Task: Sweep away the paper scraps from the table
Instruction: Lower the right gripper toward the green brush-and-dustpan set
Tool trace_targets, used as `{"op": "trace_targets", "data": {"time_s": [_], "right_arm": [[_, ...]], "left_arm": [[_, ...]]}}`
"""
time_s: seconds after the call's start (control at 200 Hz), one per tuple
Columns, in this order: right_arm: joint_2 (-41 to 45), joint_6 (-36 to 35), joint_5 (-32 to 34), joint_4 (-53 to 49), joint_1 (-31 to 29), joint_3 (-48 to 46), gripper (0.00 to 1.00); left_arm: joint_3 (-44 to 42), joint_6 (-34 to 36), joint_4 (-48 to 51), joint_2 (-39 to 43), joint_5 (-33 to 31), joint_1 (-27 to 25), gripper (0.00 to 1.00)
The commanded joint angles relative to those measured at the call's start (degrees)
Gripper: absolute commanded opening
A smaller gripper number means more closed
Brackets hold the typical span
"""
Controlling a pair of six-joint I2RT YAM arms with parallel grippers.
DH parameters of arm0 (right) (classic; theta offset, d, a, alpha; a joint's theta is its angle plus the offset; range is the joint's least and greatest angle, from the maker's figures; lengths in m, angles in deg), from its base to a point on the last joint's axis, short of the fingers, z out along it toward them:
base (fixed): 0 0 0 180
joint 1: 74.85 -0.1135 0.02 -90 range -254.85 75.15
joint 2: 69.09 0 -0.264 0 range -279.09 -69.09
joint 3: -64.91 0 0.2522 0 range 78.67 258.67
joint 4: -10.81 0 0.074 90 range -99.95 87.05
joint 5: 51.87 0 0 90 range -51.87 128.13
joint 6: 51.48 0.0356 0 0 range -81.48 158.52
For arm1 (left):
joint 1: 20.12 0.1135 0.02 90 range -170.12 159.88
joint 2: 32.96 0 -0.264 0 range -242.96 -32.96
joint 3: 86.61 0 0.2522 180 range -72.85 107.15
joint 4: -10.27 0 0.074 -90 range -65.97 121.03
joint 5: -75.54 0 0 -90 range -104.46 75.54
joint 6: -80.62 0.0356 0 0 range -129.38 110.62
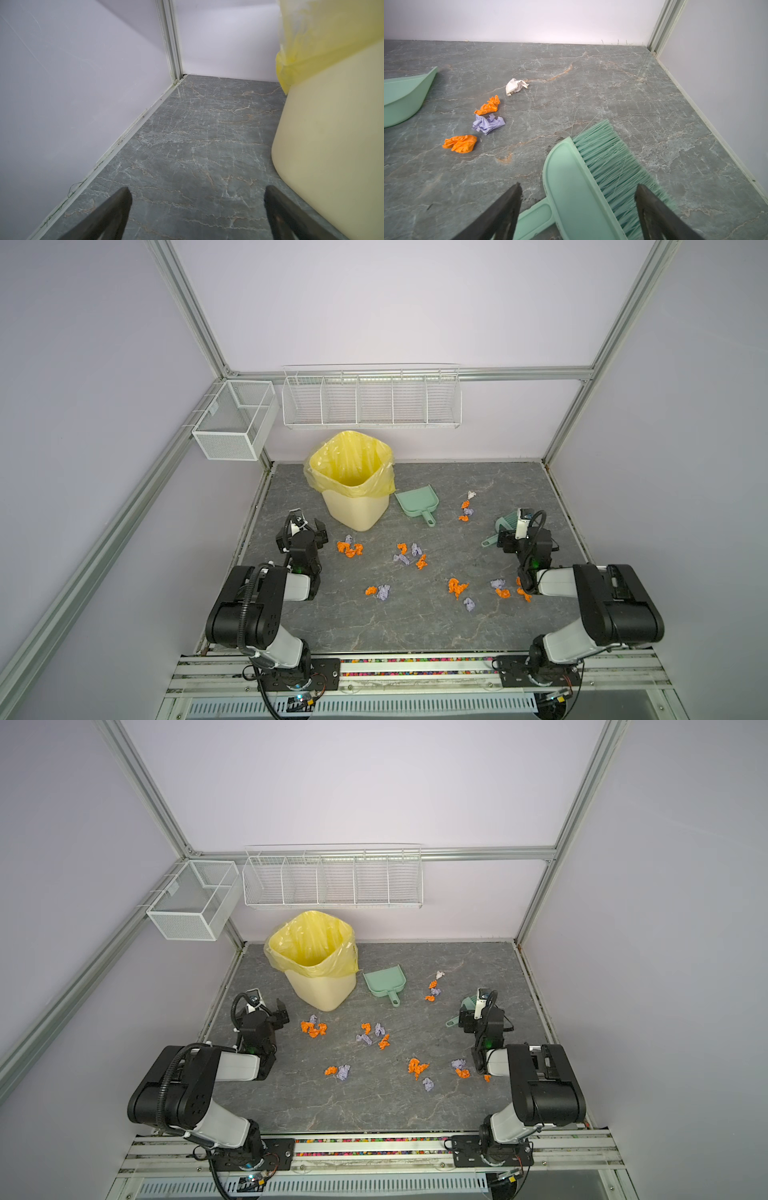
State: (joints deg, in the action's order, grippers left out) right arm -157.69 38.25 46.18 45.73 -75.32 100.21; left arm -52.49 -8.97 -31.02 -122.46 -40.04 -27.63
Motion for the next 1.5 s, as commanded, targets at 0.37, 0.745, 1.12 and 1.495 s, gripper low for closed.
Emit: {"op": "trace_targets", "data": {"time_s": [0.37, 0.745, 1.12, 1.495], "right_arm": [[1.5, -1.2, 2.1, 0.9, -0.8, 0.3, 0.88], [4.6, 0.8, 15.1, -14.6, -3.1, 7.7, 0.88], [4.6, 17.3, 22.9, -53.5, -3.8, 28.0, 0.88], [3.4, 35.8, 12.1, -77.8, -6.1, 39.5, 0.88]], "left_arm": [[-4.2, 0.9, -8.9, 1.9, 1.2, -0.2, 1.00], [0.3, -6.9, 19.0, 23.9, -14.1, -1.5, 1.00], [11.8, -16.2, 42.3, 33.2, -19.2, -3.2, 0.99], [26.1, -16.2, 58.2, 34.6, -14.2, -9.4, 1.00]]}}
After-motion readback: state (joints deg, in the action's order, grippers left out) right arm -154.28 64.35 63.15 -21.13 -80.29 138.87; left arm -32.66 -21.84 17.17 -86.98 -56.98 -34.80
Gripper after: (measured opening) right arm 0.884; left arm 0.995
